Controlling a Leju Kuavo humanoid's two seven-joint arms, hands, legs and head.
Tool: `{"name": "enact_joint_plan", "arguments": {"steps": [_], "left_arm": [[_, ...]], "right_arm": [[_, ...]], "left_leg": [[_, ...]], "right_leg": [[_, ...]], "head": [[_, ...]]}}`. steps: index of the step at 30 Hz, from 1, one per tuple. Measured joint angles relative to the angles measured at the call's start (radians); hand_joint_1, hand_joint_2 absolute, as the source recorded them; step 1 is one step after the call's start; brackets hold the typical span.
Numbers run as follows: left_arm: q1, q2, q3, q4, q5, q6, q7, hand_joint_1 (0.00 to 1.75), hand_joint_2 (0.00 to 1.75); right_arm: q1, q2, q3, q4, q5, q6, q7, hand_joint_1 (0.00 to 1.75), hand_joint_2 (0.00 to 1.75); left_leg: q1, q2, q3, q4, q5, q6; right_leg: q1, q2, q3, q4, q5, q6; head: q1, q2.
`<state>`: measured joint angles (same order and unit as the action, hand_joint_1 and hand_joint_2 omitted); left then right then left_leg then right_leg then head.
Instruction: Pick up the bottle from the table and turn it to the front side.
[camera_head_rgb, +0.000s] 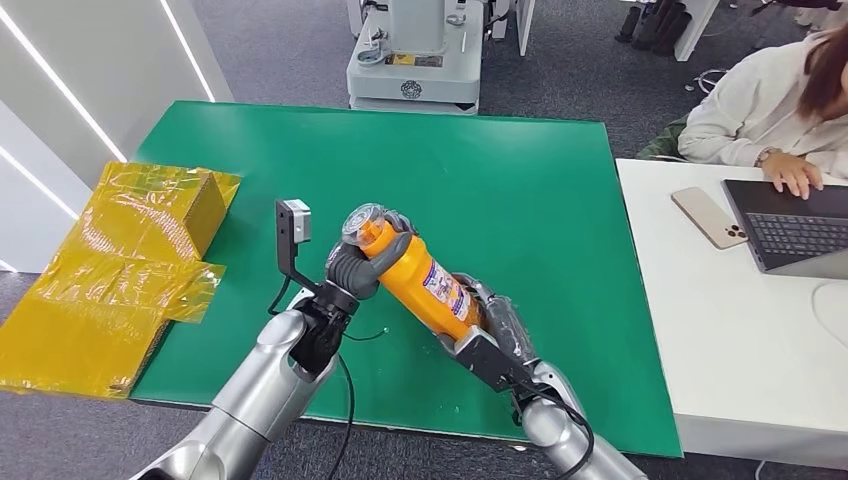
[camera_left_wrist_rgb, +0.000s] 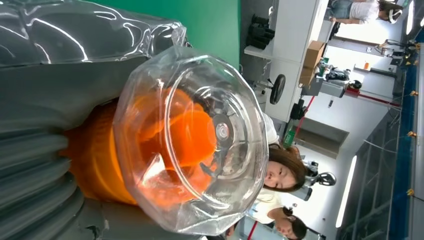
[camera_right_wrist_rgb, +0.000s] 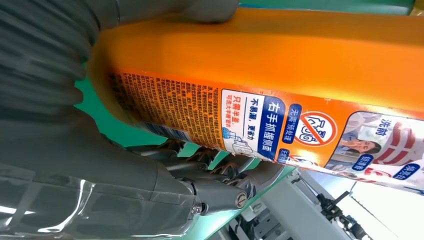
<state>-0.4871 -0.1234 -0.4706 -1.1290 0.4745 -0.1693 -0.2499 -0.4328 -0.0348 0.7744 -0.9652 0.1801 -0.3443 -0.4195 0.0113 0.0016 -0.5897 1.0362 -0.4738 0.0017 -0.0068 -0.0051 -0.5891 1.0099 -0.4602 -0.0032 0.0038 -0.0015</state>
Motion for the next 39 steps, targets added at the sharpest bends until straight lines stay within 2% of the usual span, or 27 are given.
{"name": "enact_joint_plan", "arguments": {"steps": [1, 2, 4, 5, 6, 8, 12, 28, 39], "left_arm": [[0.0, -0.001, 0.0, 0.0, 0.003, 0.0, 0.0, 1.75, 1.75], [0.0, -0.001, -0.001, 0.001, 0.005, 0.0, 0.0, 1.75, 1.75], [-0.001, -0.001, -0.003, 0.001, 0.007, 0.001, 0.001, 1.75, 1.75], [-0.003, -0.001, -0.004, 0.001, 0.007, 0.001, 0.001, 1.75, 1.75], [-0.004, -0.001, -0.005, 0.001, 0.006, 0.003, 0.002, 1.75, 1.75], [-0.008, -0.001, -0.008, 0.001, -0.001, 0.01, 0.003, 1.75, 1.75], [-0.014, 0.003, -0.014, 0.001, -0.052, 0.048, -0.005, 1.75, 1.75], [-0.047, 0.074, -0.021, 0.034, -0.499, 0.29, -0.114, 1.75, 1.75], [-0.134, 0.12, -0.04, 0.072, -1.003, 0.574, -0.117, 1.75, 1.75]], "right_arm": [[0.001, -0.001, -0.002, -0.002, -0.002, 0.0, 0.002, 1.71, 1.75], [0.001, -0.002, -0.003, -0.004, -0.004, 0.0, 0.003, 1.61, 1.75], [0.001, -0.004, -0.007, -0.008, -0.011, 0.001, 0.004, 0.93, 1.75], [0.002, -0.006, -0.009, -0.009, -0.015, 0.001, 0.004, 0.51, 1.75], [0.003, -0.007, -0.011, -0.01, -0.019, 0.001, 0.004, 0.18, 1.75], [0.005, -0.009, -0.018, -0.015, -0.029, 0.001, 0.005, 0.0, 1.75], [0.009, -0.019, -0.036, -0.036, -0.044, -0.001, 0.007, 0.0, 1.75], [0.112, -0.082, -0.128, -0.212, -0.037, -0.008, -0.012, 0.0, 1.75], [0.155, -0.09, -0.145, -0.293, -0.027, -0.019, -0.055, 0.0, 1.75]], "left_leg": [[0.0, 0.0, 0.0, 0.0, 0.0, 0.0], [0.0, 0.0, 0.0, 0.0, 0.0, 0.0], [0.0, 0.0, 0.0, 0.0, 0.0, 0.0], [0.0, 0.0, 0.0, 0.0, 0.0, 0.0], [0.0, 0.0, 0.0, 0.0, 0.0, 0.0], [0.0, 0.0, 0.0, 0.0, 0.0, 0.0], [0.0, 0.0, 0.0, 0.0, 0.0, 0.0], [0.0, 0.0, 0.0, 0.0, 0.0, 0.0], [0.0, 0.0, 0.0, 0.0, 0.0, 0.0]], "right_leg": [[0.0, 0.0, 0.0, 0.0, 0.0, 0.0], [0.0, 0.0, 0.0, 0.0, 0.0, 0.0], [0.0, 0.0, 0.0, 0.0, 0.0, 0.0], [0.0, 0.0, 0.0, 0.0, 0.0, 0.0], [0.0, 0.0, 0.0, 0.0, 0.0, 0.0], [0.0, 0.0, 0.0, 0.0, 0.0, 0.0], [0.0, 0.0, 0.0, 0.0, 0.0, 0.0], [0.0, 0.0, 0.0, 0.0, 0.0, 0.0], [0.0, 0.0, 0.0, 0.0, 0.0, 0.0]], "head": [[0.0, 0.0], [0.0, 0.0], [0.0, 0.0], [0.0, 0.0], [0.0, 0.0], [0.0, 0.0], [0.0, 0.0], [0.0, 0.0], [0.0, 0.0]]}}
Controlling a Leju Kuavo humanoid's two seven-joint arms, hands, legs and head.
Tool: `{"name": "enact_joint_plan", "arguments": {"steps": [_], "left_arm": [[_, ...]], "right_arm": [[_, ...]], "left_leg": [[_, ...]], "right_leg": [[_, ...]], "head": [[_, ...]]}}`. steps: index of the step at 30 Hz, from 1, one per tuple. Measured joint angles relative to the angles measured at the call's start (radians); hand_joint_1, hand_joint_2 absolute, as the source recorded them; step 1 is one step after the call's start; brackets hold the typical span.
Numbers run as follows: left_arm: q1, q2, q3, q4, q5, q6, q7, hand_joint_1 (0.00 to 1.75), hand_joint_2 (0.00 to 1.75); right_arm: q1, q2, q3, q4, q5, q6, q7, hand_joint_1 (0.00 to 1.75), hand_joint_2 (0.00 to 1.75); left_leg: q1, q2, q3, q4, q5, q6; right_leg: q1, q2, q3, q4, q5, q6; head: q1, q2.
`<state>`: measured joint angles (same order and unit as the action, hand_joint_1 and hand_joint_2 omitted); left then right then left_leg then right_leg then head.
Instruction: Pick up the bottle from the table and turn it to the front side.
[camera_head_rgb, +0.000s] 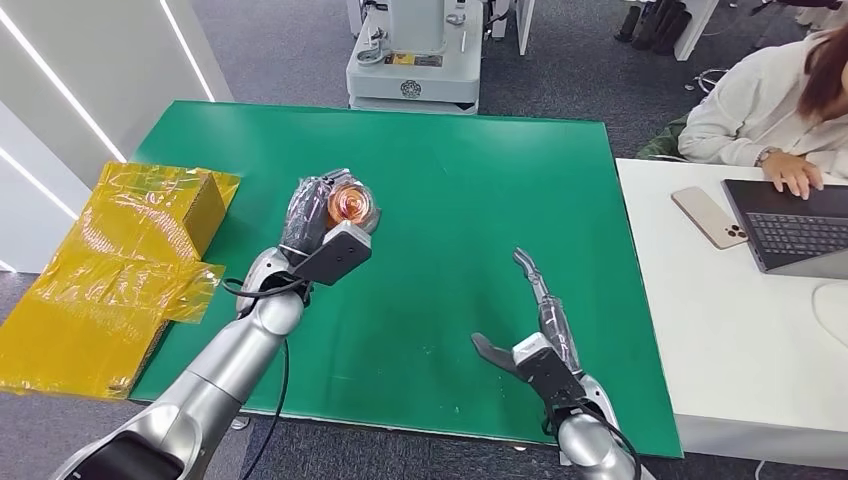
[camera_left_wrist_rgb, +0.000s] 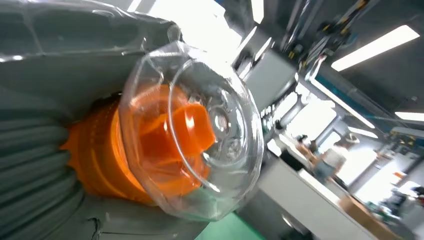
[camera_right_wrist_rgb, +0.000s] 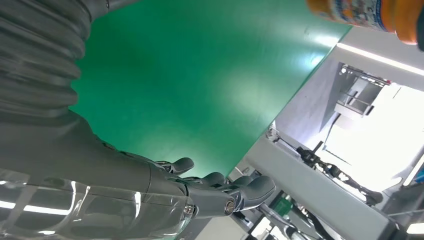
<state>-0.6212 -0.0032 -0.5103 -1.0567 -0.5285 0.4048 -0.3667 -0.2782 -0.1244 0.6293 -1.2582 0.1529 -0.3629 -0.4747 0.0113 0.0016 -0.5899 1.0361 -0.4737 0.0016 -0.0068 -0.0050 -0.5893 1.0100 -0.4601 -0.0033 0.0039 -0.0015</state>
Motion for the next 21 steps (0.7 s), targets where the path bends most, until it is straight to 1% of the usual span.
{"name": "enact_joint_plan", "arguments": {"steps": [4, 8, 12, 17, 21], "left_arm": [[-0.035, 0.02, -0.017, 0.032, -0.169, 0.081, 0.033, 1.75, 1.75], [-0.07, 0.035, -0.044, 0.082, -0.443, 0.184, 0.117, 1.75, 1.75], [-0.094, 0.046, -0.059, 0.16, -0.641, 0.229, 0.176, 1.75, 1.75], [-0.124, 0.063, -0.068, 0.311, -0.793, 0.27, 0.247, 1.75, 1.75], [-0.138, 0.089, -0.077, 0.428, -0.872, 0.274, 0.311, 1.75, 1.75]], "right_arm": [[0.02, 0.0, -0.005, -0.033, 0.011, -0.006, -0.003, 0.0, 1.75], [0.058, -0.003, -0.017, -0.075, 0.017, -0.014, -0.006, 0.0, 1.75], [0.099, -0.007, -0.033, -0.112, 0.027, -0.029, -0.012, 0.0, 1.75], [0.14, -0.012, -0.054, -0.14, 0.031, -0.045, -0.022, 0.0, 1.75], [0.156, -0.013, -0.065, -0.144, 0.027, -0.048, -0.029, 0.0, 1.75]], "left_leg": [[0.0, 0.0, 0.0, 0.0, 0.0, 0.0], [0.0, 0.0, 0.0, 0.0, 0.0, 0.0], [0.0, 0.0, 0.0, 0.0, 0.0, 0.0], [0.0, 0.002, 0.0, 0.0, 0.0, 0.0], [0.0, 0.002, 0.0, 0.0, 0.0, 0.0]], "right_leg": [[0.0, 0.0, 0.0, 0.0, 0.0, 0.0], [0.0, 0.0, 0.0, 0.0, 0.0, 0.0], [0.0, 0.0, 0.0, 0.0, 0.0, 0.0], [0.0, 0.001, 0.0, 0.0, 0.0, 0.0], [0.0, 0.002, 0.0, 0.0, 0.0, 0.0]], "head": [[0.0, 0.0], [0.0, 0.0], [0.0, 0.0], [0.0, 0.0], [0.0, 0.0]]}}
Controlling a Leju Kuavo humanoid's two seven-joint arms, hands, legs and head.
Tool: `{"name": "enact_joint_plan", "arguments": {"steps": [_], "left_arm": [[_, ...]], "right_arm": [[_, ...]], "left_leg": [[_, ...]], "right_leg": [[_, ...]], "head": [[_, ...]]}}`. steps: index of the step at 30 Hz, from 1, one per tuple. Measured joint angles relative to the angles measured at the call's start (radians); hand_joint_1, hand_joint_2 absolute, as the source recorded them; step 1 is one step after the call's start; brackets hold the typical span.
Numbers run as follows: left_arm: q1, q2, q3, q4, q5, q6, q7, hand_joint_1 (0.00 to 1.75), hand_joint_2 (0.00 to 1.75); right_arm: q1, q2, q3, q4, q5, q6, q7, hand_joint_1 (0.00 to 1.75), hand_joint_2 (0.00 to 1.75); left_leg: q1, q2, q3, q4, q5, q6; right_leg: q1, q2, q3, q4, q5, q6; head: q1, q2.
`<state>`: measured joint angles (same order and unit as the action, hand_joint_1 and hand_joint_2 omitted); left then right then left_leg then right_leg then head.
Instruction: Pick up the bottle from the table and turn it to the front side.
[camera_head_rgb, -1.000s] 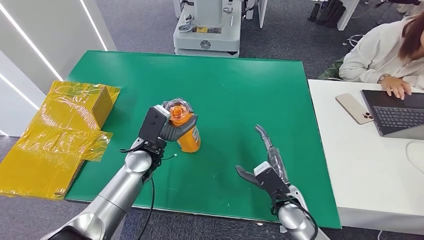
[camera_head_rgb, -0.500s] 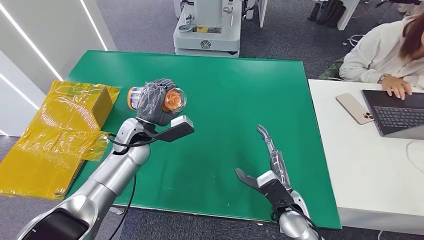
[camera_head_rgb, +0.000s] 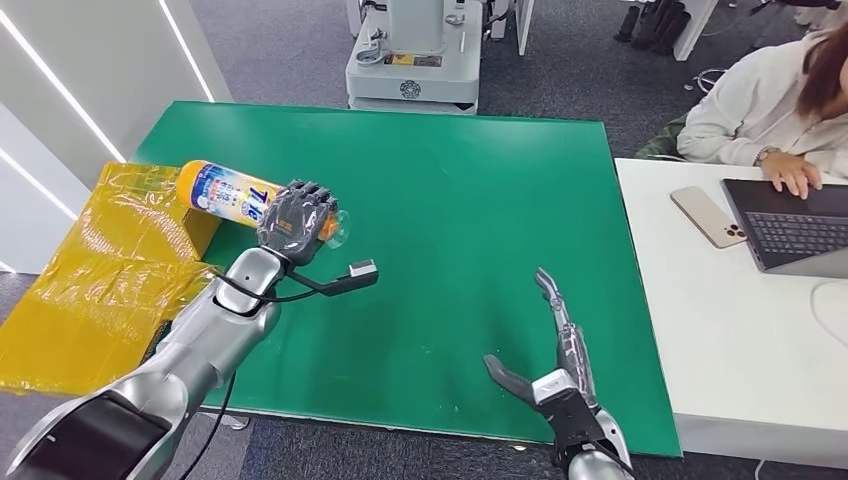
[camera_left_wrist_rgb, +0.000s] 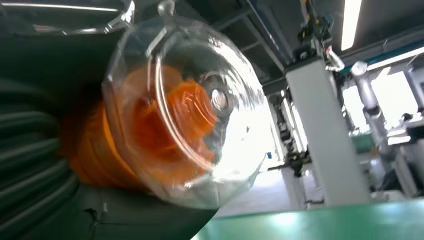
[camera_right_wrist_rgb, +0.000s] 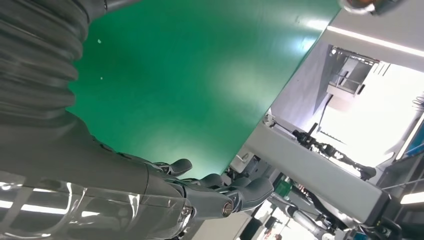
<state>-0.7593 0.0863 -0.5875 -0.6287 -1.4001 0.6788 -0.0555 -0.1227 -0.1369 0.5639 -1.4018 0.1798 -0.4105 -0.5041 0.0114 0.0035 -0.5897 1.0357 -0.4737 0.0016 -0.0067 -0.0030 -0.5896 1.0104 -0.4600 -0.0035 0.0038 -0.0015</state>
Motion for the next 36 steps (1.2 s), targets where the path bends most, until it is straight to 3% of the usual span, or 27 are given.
{"name": "enact_joint_plan", "arguments": {"steps": [6, 12, 16, 28, 32, 36], "left_arm": [[0.005, 0.055, -0.019, 0.124, -0.126, -0.049, 0.149, 1.75, 1.75], [0.016, 0.119, -0.089, 0.201, -0.161, -0.138, 0.363, 1.75, 1.75], [0.03, 0.151, -0.118, 0.233, -0.16, -0.167, 0.408, 1.75, 1.75], [0.042, 0.168, -0.12, 0.247, -0.149, -0.111, 0.251, 1.75, 1.75], [0.052, 0.147, -0.099, 0.247, -0.078, -0.076, 0.136, 1.75, 1.75], [0.056, 0.109, -0.033, 0.247, 0.049, -0.102, 0.036, 1.75, 1.75]], "right_arm": [[0.02, 0.001, -0.015, -0.008, 0.01, 0.013, 0.001, 0.0, 1.75], [0.036, 0.009, -0.031, -0.008, 0.018, 0.032, 0.004, 0.0, 1.75], [0.039, 0.017, -0.035, -0.008, 0.018, 0.045, 0.006, 0.0, 1.75], [0.038, 0.06, -0.038, -0.008, 0.057, 0.101, 0.022, 0.0, 1.75], [0.037, 0.062, -0.041, -0.008, 0.061, 0.105, 0.025, 0.0, 1.75], [0.035, 0.062, -0.044, -0.007, 0.06, 0.105, 0.024, 0.0, 1.75]], "left_leg": [[0.0, 0.0, 0.0, -0.001, 0.0, 0.0], [0.0, 0.0, 0.0, -0.001, 0.0, 0.0], [0.0, 0.0, 0.0, -0.001, 0.0, 0.0], [0.0, -0.001, 0.0, -0.001, 0.0, 0.0], [0.0, -0.002, 0.0, -0.001, 0.0, 0.0], [-0.001, -0.003, 0.0, -0.001, 0.0, 0.0]], "right_leg": [[0.0, 0.0, 0.0, 0.0, 0.0, 0.0], [0.0, 0.0, 0.0, 0.0, 0.0, 0.0], [0.0, 0.0, 0.0, 0.0, 0.0, 0.0], [0.0, -0.002, 0.0, 0.0, 0.0, 0.0], [0.0, -0.003, 0.001, 0.0, 0.0, 0.0], [-0.001, -0.003, 0.001, 0.0, 0.0, 0.0]], "head": [[0.0, 0.0], [0.0, 0.0], [0.0, 0.0], [0.0, 0.0], [0.0, 0.0], [0.0, 0.0]]}}
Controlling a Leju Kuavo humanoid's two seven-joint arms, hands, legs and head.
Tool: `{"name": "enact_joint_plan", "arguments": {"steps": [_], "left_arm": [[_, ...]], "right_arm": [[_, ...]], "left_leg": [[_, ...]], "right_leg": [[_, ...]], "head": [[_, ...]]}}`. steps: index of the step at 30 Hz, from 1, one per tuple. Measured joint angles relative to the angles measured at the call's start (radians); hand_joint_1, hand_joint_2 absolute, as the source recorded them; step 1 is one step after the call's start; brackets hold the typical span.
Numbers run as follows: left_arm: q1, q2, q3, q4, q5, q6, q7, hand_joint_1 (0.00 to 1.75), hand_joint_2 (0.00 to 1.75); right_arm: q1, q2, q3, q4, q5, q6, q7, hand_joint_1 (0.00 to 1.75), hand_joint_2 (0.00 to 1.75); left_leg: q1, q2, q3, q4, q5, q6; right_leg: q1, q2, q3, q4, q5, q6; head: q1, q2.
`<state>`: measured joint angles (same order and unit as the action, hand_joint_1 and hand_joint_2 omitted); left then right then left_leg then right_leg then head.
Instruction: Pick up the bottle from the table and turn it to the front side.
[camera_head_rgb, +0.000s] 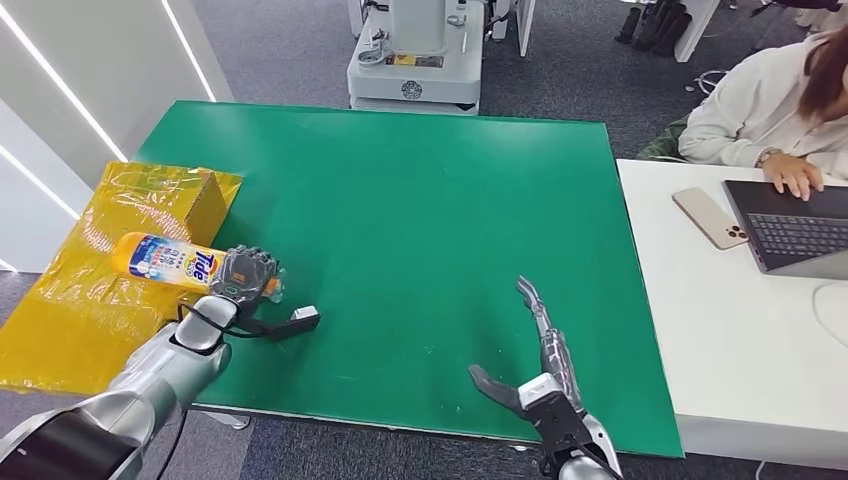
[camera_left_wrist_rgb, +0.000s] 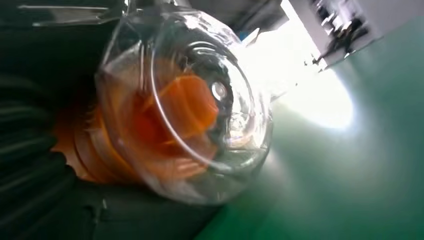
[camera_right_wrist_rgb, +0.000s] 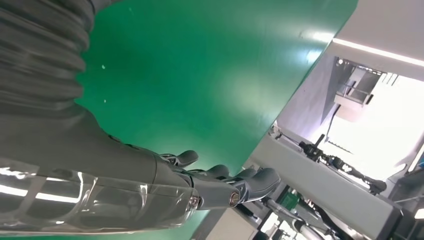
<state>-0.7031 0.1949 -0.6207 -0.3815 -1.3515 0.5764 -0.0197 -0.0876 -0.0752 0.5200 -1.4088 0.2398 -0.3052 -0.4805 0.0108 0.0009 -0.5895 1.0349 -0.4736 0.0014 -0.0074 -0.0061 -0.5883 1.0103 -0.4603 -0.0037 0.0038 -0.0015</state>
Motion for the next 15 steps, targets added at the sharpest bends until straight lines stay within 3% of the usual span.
{"name": "enact_joint_plan", "arguments": {"steps": [6, 15], "left_arm": [[-0.001, -0.031, 0.113, 0.0, 0.133, -0.092, -0.067, 1.75, 1.75], [-0.003, -0.033, 0.2, 0.0, 0.169, -0.139, -0.076, 1.75, 1.75]], "right_arm": [[-0.012, 0.0, -0.003, 0.011, -0.015, 0.011, -0.008, 0.0, 1.75], [-0.04, 0.0, -0.003, 0.047, -0.03, 0.018, -0.018, 0.0, 1.75]], "left_leg": [[0.0, 0.0, 0.001, 0.0, 0.0, 0.0], [0.0, 0.002, 0.003, -0.001, 0.0, 0.0]], "right_leg": [[0.0, 0.0, 0.0, 0.0, 0.0, 0.0], [0.0, 0.003, 0.0, 0.002, 0.0, 0.0]], "head": [[0.0, 0.0], [0.0, 0.0]]}}
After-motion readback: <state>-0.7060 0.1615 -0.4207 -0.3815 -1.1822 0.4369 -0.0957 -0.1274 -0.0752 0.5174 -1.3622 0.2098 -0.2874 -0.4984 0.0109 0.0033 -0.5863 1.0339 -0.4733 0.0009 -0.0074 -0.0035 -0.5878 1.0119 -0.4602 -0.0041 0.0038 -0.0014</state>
